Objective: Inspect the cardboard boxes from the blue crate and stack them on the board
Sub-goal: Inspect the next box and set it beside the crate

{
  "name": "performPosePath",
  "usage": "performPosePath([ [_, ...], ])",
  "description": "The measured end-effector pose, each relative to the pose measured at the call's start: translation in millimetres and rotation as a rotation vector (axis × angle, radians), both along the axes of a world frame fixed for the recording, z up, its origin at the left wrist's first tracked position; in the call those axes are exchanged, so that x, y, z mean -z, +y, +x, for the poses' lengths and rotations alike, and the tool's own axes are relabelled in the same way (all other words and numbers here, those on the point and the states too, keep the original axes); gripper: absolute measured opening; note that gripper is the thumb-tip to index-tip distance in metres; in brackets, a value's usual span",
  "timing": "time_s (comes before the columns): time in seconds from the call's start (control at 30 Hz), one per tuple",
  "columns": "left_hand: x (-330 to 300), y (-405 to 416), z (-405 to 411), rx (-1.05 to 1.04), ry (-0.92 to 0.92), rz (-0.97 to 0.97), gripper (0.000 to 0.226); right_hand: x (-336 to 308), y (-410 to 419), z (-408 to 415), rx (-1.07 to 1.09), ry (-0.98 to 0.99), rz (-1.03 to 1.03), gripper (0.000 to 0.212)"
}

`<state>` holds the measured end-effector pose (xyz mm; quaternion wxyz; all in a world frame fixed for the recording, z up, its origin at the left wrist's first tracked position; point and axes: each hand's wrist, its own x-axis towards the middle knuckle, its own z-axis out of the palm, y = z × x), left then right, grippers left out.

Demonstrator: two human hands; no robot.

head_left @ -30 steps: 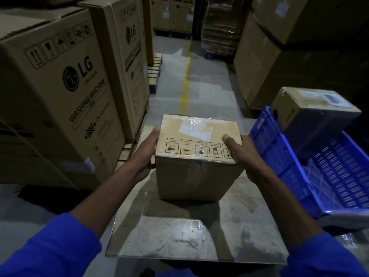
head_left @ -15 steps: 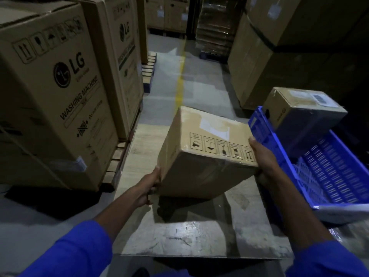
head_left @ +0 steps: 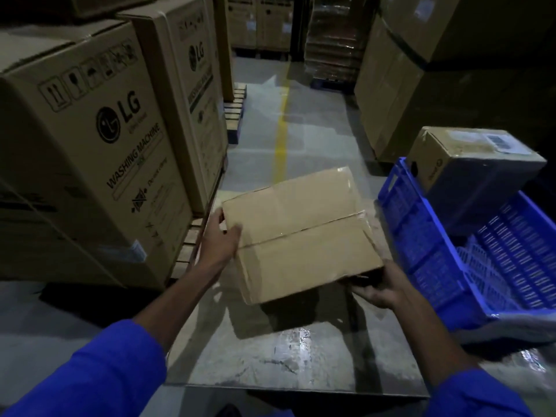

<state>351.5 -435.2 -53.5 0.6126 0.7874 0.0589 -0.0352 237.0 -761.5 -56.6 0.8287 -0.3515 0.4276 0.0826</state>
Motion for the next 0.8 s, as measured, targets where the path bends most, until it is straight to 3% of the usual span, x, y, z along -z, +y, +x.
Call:
performPosePath([
  [0.07,14.7,-10.8,-6.5,0.125,0.071,0.075,0.061,15.5,-3.8,-4.1,0.011,0.065,0.050,0.039],
  [0.17,29.3,-29.2,-20.8,0.245,0.156,0.207,0.065,38.0,-15.8,-9.5,0.004,0.105,0.082,0.070],
  [0.27,40.3,-39.7,-26.9,0.244,0.204,0.174,0.070,41.8,-22.1,-10.9,-0.073,0.085,0.003,0.085],
  [0.43,45.5,-45.6,-18.5,0.278,0.222,0.139,0.087,23.8,-19.4,-4.5,-0.160,0.025,-0.278,0.060],
  [0.53,51.0,-59.3,-6.9,0.286,0.224,0.126,0.095,23.9,-22.6,-0.4,-0.197,-0.003,-0.380,0.057],
  [0.8,53.3,-127.9,-3.4,0.150,0.262,0.026,0.063,24.9,-69.4,18.9,-0.221,-0.008,-0.446,0.066],
])
